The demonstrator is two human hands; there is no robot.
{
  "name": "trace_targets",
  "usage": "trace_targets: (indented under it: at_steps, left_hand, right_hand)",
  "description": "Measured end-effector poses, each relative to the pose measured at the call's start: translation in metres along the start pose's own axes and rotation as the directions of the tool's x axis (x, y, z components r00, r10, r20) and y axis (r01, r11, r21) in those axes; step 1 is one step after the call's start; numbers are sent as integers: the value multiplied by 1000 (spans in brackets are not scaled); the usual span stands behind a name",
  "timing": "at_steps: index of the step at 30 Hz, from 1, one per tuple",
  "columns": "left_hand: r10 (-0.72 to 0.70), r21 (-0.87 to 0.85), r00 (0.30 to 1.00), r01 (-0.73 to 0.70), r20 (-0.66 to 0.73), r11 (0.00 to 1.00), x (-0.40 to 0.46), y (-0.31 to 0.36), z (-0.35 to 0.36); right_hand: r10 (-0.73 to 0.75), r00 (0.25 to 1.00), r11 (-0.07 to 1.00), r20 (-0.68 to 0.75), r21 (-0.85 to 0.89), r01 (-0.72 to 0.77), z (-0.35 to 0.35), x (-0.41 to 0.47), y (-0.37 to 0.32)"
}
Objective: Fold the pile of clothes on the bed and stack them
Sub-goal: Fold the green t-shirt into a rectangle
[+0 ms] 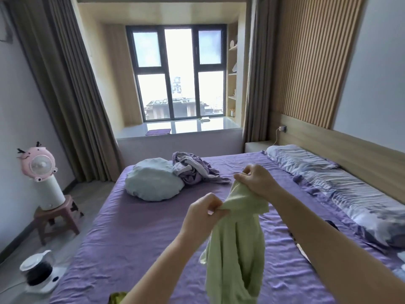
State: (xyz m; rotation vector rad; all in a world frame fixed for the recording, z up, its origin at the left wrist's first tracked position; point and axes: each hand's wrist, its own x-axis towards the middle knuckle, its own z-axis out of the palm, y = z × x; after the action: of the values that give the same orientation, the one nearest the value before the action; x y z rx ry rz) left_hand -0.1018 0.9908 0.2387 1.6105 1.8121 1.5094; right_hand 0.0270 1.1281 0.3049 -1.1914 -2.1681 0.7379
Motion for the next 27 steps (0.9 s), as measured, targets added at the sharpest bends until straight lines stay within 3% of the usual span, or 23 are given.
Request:
trace_targets:
  at_steps: [4, 6, 9, 12, 15, 20, 23, 27]
  left_hand:
    - [-25, -293, 999, 17, -24, 956, 28, 22, -17]
    - [-26, -210, 998, 11, -65, 978, 41, 28, -20]
    - [3, -35, 992, -7, -125, 999, 58, 36, -27]
    - [22, 94, 978, -2, -208, 996, 74, 41, -36]
    - [66, 146, 960, -27, -272, 989, 85, 41, -51]
    - [32, 149, 928, 26, -370, 988, 85, 25, -83]
    - [0, 96, 958, 29, -286, 995, 72, 10, -87]
    - [-39, 133, 999, 37, 14, 990, 41, 4, -67]
  right_hand:
    - [139, 976, 944, 170, 274, -182, 10, -8, 21]
    - [157, 943, 832, 292, 475, -285, 18, -16, 26]
    - [-27, 917, 666, 399, 691, -281, 33, -32, 38]
    - [-149, 928, 753, 342, 648, -118, 56, -52, 50]
    - [-140, 974, 871, 180, 490, 34, 76, -59, 60]
    - [-43, 998, 851, 50, 525, 11, 56, -53, 70]
    - [-28, 1000, 826, -8, 563, 28, 40, -44, 50]
    - [-28, 997, 695, 69, 719, -30, 32, -33, 15]
